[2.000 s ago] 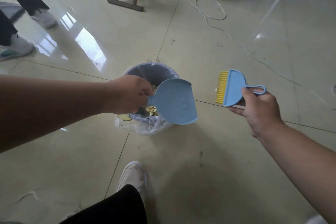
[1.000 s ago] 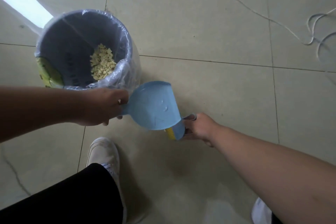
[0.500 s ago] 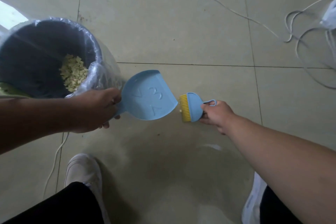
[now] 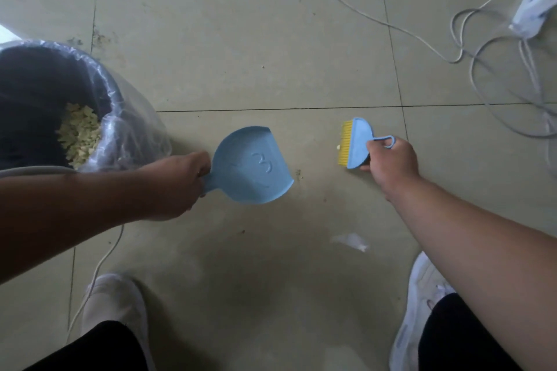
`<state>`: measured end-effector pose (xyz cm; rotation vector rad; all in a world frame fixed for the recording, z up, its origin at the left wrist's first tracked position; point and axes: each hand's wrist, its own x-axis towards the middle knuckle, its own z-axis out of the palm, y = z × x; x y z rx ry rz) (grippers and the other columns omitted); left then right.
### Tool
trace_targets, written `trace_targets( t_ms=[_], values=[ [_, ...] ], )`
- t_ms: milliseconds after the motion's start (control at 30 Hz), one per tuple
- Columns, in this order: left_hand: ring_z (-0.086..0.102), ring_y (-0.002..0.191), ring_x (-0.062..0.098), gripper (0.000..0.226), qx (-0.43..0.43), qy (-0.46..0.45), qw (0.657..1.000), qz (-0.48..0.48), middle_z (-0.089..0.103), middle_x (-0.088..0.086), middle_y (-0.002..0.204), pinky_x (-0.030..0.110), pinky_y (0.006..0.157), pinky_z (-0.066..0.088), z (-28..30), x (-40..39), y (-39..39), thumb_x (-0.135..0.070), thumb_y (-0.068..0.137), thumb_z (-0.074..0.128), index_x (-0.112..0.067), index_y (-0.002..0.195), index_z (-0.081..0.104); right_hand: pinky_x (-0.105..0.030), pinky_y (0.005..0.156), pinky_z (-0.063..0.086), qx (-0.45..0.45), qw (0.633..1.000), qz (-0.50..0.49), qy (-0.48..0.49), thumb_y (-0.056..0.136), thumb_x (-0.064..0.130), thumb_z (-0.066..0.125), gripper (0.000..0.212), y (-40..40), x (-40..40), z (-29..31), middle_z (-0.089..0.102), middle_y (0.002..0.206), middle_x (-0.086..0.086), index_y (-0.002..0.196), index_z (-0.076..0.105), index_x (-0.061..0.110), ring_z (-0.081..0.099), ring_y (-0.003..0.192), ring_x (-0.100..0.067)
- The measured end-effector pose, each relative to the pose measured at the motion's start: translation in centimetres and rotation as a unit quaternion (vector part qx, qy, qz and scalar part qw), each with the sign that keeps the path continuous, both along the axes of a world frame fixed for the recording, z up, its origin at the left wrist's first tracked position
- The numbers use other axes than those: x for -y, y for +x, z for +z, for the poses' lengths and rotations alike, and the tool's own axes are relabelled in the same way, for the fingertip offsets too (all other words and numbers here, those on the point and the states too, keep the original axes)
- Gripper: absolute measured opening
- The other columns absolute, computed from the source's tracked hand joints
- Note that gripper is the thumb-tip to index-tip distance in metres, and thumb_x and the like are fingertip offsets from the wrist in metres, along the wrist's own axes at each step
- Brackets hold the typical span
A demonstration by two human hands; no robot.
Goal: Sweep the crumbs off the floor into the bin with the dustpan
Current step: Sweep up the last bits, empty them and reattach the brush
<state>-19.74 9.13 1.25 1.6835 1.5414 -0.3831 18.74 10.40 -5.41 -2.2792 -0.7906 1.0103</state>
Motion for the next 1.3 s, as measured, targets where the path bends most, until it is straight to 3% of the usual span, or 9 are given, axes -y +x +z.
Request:
trace_targets(
  t_ms=[133,300,467,600,700,833,967,1200,1300],
  values=[
    [0.068,0.072,0.024,0.006,-0.041,0.026,0.998,-0.045,0.068,0.004,0.085,0.039,0.062,0.057,-2.6,-1.3,2.2,-0.024,0.097,0.051,-0.022,0.091,0.051,-0.043,0.072,0.063,0.070,0.996,0.057,-0.018,0.078,0.033,0.055,0.021,0.8,0.1,0.3,0.075,0.080,-0.007,0.081,0.067,0.016,0.075,0.079,-0.033],
    [0.058,0.075,0.026,0.005,-0.087,0.023,0.992,-0.091,0.063,0.007,0.093,0.031,0.052,0.034,-4.6,-2.7,4.6,-0.016,0.096,0.052,-0.015,0.099,0.049,-0.026,0.059,0.044,0.096,0.990,0.096,-0.021,0.086,0.023,0.055,0.017,0.2,0.7,-0.1,0.071,0.079,-0.004,0.086,0.069,0.014,0.061,0.074,-0.030],
    [0.055,0.085,0.030,0.016,-0.097,-0.007,0.992,-0.084,0.061,0.012,0.106,0.033,0.067,0.040,-6.6,-3.5,8.1,-0.011,0.096,0.051,-0.011,0.111,0.050,-0.028,0.059,0.045,0.088,0.991,0.102,-0.025,0.086,0.023,0.055,0.017,-0.2,0.6,-0.4,0.066,0.074,0.000,0.085,0.068,0.013,0.057,0.068,-0.023],
    [0.066,0.106,0.032,0.029,-0.156,-0.006,0.973,-0.168,0.061,0.011,0.117,0.031,0.073,0.043,-8.1,-4.6,9.8,-0.007,0.097,0.055,-0.006,0.126,0.052,-0.028,0.054,0.038,0.100,0.987,0.124,-0.024,0.087,0.021,0.055,0.015,-0.1,0.2,-0.4,0.056,0.065,0.003,0.082,0.064,0.010,0.046,0.060,-0.019],
    [0.067,0.105,0.031,0.030,-0.177,-0.007,0.962,-0.206,0.065,0.011,0.124,0.032,0.072,0.046,-8.6,-6.1,9.8,-0.007,0.094,0.058,-0.010,0.123,0.055,-0.028,0.053,0.037,0.104,0.984,0.140,-0.022,0.087,0.021,0.055,0.016,-0.1,0.0,-0.4,0.057,0.066,0.002,0.082,0.064,0.008,0.045,0.059,-0.019],
    [0.067,0.098,0.030,0.025,-0.173,-0.013,0.950,-0.258,0.068,0.010,0.115,0.029,0.052,0.041,-7.9,-9.1,9.8,-0.002,0.093,0.059,-0.012,0.116,0.062,-0.028,0.051,0.035,0.098,0.985,0.141,-0.016,0.086,0.020,0.054,0.018,-0.2,0.0,-0.7,0.052,0.065,0.002,0.082,0.062,0.005,0.040,0.058,-0.019],
    [0.066,0.092,0.028,0.017,-0.166,0.015,0.941,-0.294,0.063,0.001,0.099,0.038,0.073,0.052,-7.5,-11.8,9.0,-0.006,0.091,0.058,-0.021,0.099,0.057,-0.027,0.048,0.034,0.100,0.984,0.147,-0.010,0.086,0.019,0.053,0.018,-0.4,0.1,-0.7,0.049,0.063,0.001,0.081,0.060,0.003,0.036,0.054,-0.018],
    [0.063,0.090,0.025,0.020,-0.231,0.048,0.905,-0.355,0.054,-0.004,0.090,0.038,0.078,0.056,-7.9,-12.6,6.5,-0.011,0.089,0.053,-0.024,0.104,0.058,-0.028,0.049,0.034,0.090,0.980,0.177,-0.005,0.086,0.020,0.054,0.019,-1.1,0.7,-0.9,0.047,0.061,0.002,0.079,0.058,0.003,0.036,0.053,-0.017],
    [0.058,0.086,0.026,0.021,-0.232,0.074,0.911,-0.332,0.044,-0.007,0.081,0.033,0.070,0.047,-8.0,-12.8,5.7,-0.012,0.090,0.052,-0.024,0.107,0.055,-0.029,0.050,0.033,0.085,0.979,0.184,-0.003,0.086,0.021,0.054,0.020,-1.3,1.1,-1.1,0.044,0.060,0.003,0.077,0.053,0.003,0.033,0.052,-0.016]
  ],
)
